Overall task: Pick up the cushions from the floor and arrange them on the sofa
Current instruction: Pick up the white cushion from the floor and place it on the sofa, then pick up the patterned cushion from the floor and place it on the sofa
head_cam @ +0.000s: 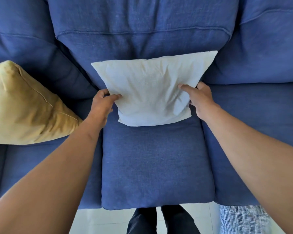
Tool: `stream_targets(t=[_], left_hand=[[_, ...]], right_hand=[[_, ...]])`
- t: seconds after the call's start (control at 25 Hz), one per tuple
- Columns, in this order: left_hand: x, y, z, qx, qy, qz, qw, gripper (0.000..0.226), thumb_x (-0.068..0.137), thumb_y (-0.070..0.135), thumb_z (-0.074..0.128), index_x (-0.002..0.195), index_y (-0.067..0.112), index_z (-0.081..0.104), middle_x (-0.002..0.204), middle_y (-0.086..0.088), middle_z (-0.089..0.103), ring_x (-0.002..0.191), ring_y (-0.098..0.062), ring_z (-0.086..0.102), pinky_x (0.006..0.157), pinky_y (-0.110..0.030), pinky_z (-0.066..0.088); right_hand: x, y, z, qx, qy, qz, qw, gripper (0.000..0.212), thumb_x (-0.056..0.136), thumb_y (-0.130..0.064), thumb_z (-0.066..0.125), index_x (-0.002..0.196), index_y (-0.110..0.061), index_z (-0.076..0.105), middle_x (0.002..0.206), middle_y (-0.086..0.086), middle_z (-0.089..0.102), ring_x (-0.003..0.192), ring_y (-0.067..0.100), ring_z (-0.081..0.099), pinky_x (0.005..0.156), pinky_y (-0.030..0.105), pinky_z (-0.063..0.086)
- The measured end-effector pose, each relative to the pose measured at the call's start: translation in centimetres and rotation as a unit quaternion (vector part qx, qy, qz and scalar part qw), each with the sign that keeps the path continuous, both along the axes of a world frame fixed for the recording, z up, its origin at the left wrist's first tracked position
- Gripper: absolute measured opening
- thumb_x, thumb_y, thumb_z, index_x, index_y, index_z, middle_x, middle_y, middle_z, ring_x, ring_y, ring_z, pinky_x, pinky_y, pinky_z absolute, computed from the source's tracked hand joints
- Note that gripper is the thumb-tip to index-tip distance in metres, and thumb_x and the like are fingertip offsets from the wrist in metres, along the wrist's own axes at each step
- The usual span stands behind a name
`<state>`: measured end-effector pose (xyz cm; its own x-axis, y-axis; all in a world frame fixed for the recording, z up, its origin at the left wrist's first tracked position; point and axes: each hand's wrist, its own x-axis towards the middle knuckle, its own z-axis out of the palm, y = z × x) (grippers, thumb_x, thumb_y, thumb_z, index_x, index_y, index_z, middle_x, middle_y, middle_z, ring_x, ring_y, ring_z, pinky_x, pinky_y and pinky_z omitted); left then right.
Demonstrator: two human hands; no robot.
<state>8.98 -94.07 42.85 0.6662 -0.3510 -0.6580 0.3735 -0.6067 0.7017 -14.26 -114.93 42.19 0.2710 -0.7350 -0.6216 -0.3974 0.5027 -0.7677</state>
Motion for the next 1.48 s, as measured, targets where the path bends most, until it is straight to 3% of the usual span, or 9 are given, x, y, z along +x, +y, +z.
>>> stream_targets(t=[0.28,0.44,0.6,0.72,0.84,0.96,1.16,1.32,1.48], left_hand=[[2.4,-3.4,3.5,-0.103,-0.066,0.048,0.991,0.004,0.096,0.029,0.073,0.100,0.028,0.074,0.103,0.008,0.080,0.093,-0.008,0.075,0.085,-0.031,0.063],[3.5,-2.4,3.6,-0.096,-0.182,0.115,0.972,0.020,0.095,0.038,0.071,0.079,0.027,0.071,0.088,0.005,0.072,0.079,-0.011,0.064,0.077,-0.030,0.060],[3.9,-1.7,3.4,-0.084,-0.136,0.109,0.981,0.024,0.095,0.041,0.070,0.076,0.027,0.064,0.093,-0.002,0.066,0.085,-0.018,0.061,0.091,-0.045,0.063],[3.0,-1.9,4.4,-0.069,-0.146,0.122,0.979,0.016,0.098,0.040,0.066,0.098,0.025,0.072,0.099,0.008,0.071,0.090,-0.011,0.067,0.099,-0.043,0.063],[0.6,-0.8,6.1,-0.025,-0.190,0.133,0.972,0.052,0.100,0.042,0.059,0.148,0.023,0.058,0.101,0.024,0.065,0.109,-0.008,0.069,0.107,-0.034,0.055],[-2.9,2.0,6.7,0.016,-0.187,0.135,0.973,0.070,0.097,0.048,0.056,0.161,0.023,0.043,0.104,0.027,0.061,0.128,-0.018,0.064,0.117,-0.043,0.048],[-12.5,5.4,9.1,0.053,-0.260,-0.042,0.963,0.056,0.106,0.035,0.053,0.160,0.023,0.043,0.141,0.002,0.066,0.122,-0.017,0.063,0.102,-0.032,0.047],[-17.6,5.2,9.6,0.047,-0.303,-0.241,0.921,0.060,0.108,0.036,0.053,0.163,0.021,0.038,0.167,-0.001,0.045,0.153,-0.023,0.043,0.124,-0.045,0.037],[-22.7,3.3,11.5,0.042,-0.371,-0.423,0.825,0.065,0.108,0.037,0.050,0.166,0.012,0.031,0.175,-0.012,0.026,0.162,-0.029,0.024,0.130,-0.044,0.022]], right_hand=[[1.9,-4.0,2.7,-0.064,-0.060,-0.098,0.991,0.020,0.089,-0.033,0.078,0.094,-0.019,0.066,0.099,-0.004,0.075,0.087,0.011,0.070,0.078,0.029,0.059],[1.5,-5.4,2.6,-0.140,-0.007,-0.106,0.984,0.023,0.089,-0.030,0.075,0.072,-0.018,0.064,0.081,0.002,0.067,0.073,0.015,0.061,0.068,0.033,0.055],[1.4,-5.4,2.4,-0.100,0.036,-0.061,0.992,0.022,0.092,-0.028,0.073,0.074,-0.022,0.063,0.084,0.005,0.067,0.076,0.019,0.063,0.072,0.041,0.060],[1.2,-4.8,3.5,-0.101,0.028,-0.070,0.992,0.018,0.095,-0.026,0.070,0.078,-0.023,0.067,0.089,0.005,0.072,0.080,0.019,0.066,0.076,0.040,0.062],[-0.1,-3.2,5.5,-0.110,0.020,-0.056,0.992,0.007,0.094,-0.025,0.069,0.090,-0.027,0.075,0.103,0.001,0.080,0.096,0.020,0.075,0.093,0.045,0.064],[-2.5,-0.4,7.2,-0.125,0.024,-0.021,0.992,0.013,0.093,-0.031,0.070,0.103,-0.027,0.077,0.107,-0.007,0.079,0.106,0.015,0.073,0.101,0.045,0.060],[-8.6,5.6,9.7,-0.175,0.088,0.106,0.975,0.048,0.103,-0.035,0.061,0.146,-0.014,0.060,0.149,0.004,0.063,0.138,0.018,0.056,0.113,0.030,0.043],[-13.7,9.2,10.1,-0.244,0.229,0.223,0.916,0.064,0.108,-0.040,0.049,0.161,-0.009,0.034,0.173,0.011,0.026,0.163,0.026,0.012,0.129,0.051,0.020],[-19.6,12.0,11.9,-0.252,0.332,0.208,0.885,0.074,0.108,-0.049,0.041,0.165,-0.008,0.018,0.177,0.013,0.004,0.164,0.028,-0.007,0.129,0.060,0.008]])
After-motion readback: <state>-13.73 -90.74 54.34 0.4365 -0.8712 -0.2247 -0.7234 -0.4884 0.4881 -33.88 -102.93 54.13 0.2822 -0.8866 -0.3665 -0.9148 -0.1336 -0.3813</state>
